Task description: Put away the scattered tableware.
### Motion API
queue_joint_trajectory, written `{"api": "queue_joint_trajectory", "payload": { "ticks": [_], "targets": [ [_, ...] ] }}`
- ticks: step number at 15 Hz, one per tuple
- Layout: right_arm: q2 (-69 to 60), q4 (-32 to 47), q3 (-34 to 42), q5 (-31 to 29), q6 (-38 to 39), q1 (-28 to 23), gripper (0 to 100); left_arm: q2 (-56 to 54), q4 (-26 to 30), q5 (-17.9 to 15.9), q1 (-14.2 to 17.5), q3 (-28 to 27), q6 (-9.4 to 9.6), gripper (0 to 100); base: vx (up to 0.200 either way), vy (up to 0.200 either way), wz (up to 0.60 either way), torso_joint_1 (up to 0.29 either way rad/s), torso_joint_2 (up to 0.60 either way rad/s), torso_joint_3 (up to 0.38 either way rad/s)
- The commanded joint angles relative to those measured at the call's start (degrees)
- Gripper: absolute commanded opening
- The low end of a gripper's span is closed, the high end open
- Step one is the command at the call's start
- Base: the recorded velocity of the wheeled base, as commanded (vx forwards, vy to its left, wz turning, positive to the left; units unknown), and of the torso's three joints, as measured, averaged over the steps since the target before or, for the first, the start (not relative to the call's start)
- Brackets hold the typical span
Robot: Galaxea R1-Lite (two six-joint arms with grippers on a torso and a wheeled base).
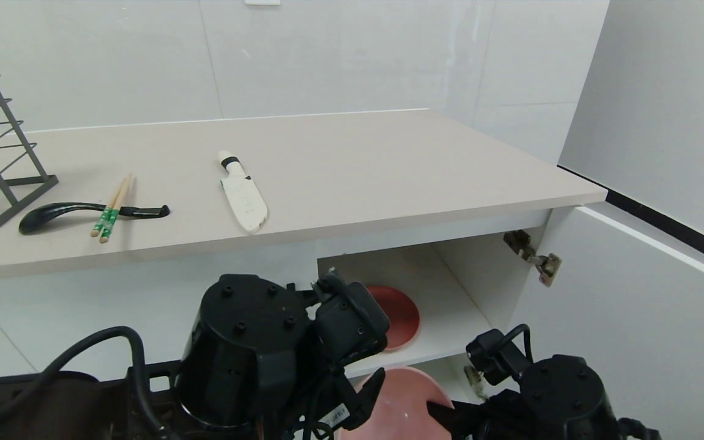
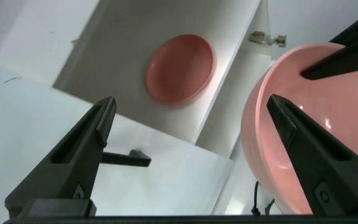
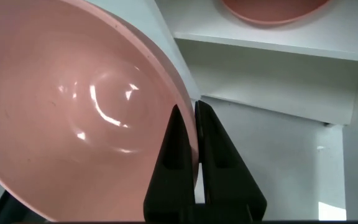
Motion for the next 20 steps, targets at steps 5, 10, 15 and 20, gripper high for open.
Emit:
{"api": "queue_joint_trajectory", "payload": {
  "ticks": [5, 10, 15, 20],
  "targets": [
    [5.63, -0.35, -3.60, -0.06, -0.32, -3.36, 0, -11.28, -0.14, -0.01, 3.79, 8.87, -3.79, 100, 0.000, 0.000, 0.00, 0.000, 0.00, 0.000],
    [12.75, -8.78, -3.87, 0.20, -0.59, -7.93, 0, -23.50, 0.21, 0.16, 5.81, 14.50, -7.22, 100, 0.000, 0.000, 0.00, 0.000, 0.00, 0.000],
    [15.21, -9.22, -6.68, 0.29, -0.94, -10.91, 0, -34.57, 1.62, 0.34, 8.10, 19.25, -8.54, 100, 0.000, 0.000, 0.00, 0.000, 0.00, 0.000],
    [20.83, -9.31, -12.74, 0.73, -5.07, -16.45, 0, -49.51, 2.67, 0.34, 17.15, 20.12, -9.42, 100, 0.000, 0.000, 0.00, 0.000, 0.00, 0.000]
  ]
}}
